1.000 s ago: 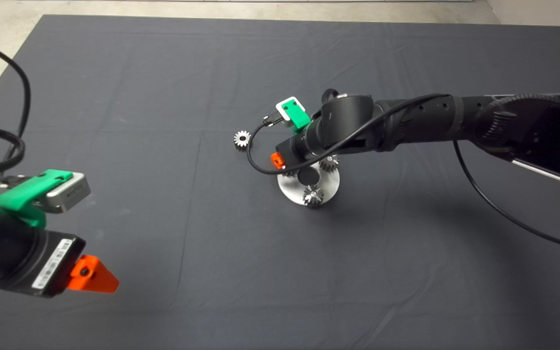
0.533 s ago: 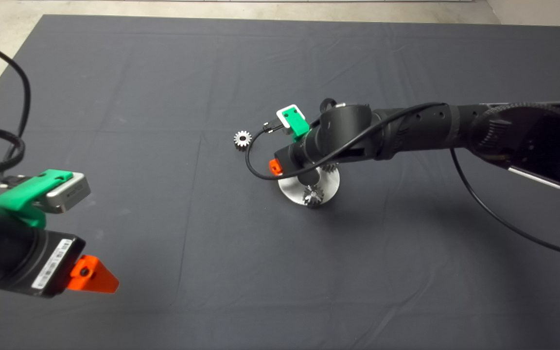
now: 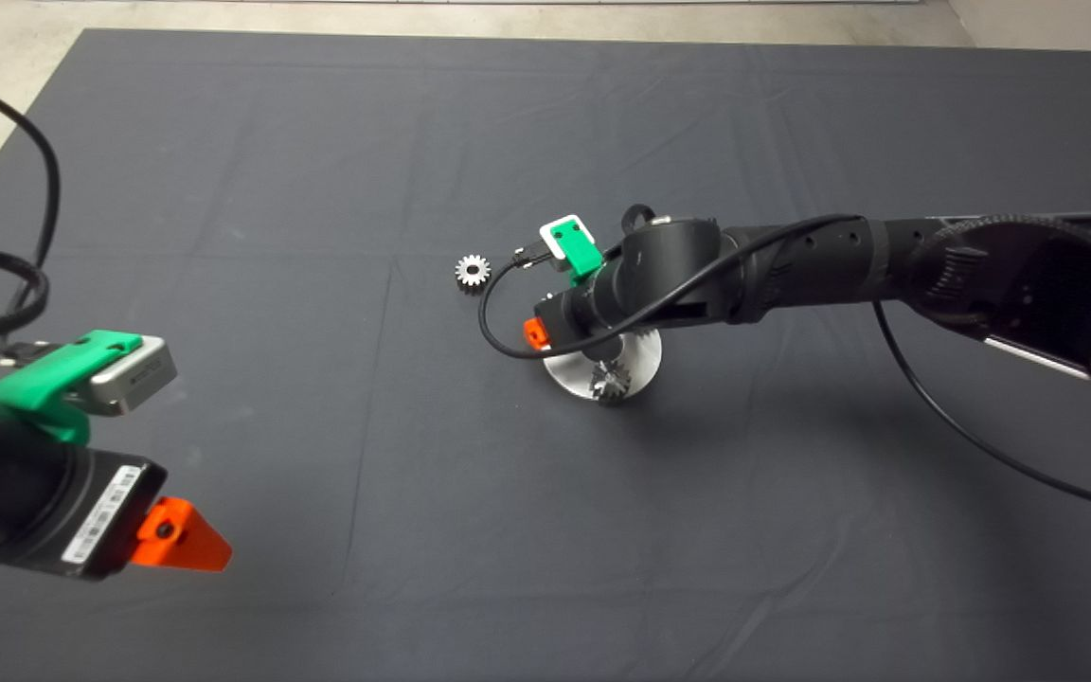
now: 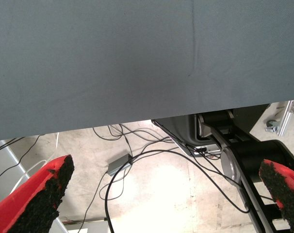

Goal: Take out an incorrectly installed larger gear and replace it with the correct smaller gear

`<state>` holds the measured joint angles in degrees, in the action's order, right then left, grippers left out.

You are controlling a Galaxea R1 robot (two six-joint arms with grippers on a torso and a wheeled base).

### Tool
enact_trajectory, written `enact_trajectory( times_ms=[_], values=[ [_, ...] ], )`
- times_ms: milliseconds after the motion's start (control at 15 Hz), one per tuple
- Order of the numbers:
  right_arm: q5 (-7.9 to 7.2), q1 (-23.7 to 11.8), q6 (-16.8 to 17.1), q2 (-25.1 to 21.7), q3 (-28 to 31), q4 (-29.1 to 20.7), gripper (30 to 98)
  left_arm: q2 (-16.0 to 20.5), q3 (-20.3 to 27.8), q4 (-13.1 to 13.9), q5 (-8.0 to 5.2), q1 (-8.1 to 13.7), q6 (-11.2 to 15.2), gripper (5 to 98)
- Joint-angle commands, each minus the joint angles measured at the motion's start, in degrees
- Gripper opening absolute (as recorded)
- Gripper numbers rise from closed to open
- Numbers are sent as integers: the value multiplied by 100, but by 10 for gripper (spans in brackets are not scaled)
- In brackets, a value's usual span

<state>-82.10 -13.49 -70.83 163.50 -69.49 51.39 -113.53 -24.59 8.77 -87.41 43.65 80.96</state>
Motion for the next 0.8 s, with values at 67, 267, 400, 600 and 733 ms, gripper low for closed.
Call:
enact_trajectory(
  times_ms=[67, 267, 400, 600, 733],
  values=[
    [37, -22, -45, 64, -2, 293, 977, -25, 61, -7, -101, 21, -1, 982],
    [53, -13, -54, 64, -28, 300, 977, -25, 61, -6, -101, 21, -1, 982],
    [226, -13, -28, 64, -46, 296, 977, -16, 61, -6, -101, 21, -1, 982],
    [485, -4, -1, 64, -204, 293, 977, -16, 61, -15, -101, 21, -1, 982],
    [518, -4, 8, 64, -239, 293, 965, -7, 61, -14, -101, 21, -1, 982]
  ],
)
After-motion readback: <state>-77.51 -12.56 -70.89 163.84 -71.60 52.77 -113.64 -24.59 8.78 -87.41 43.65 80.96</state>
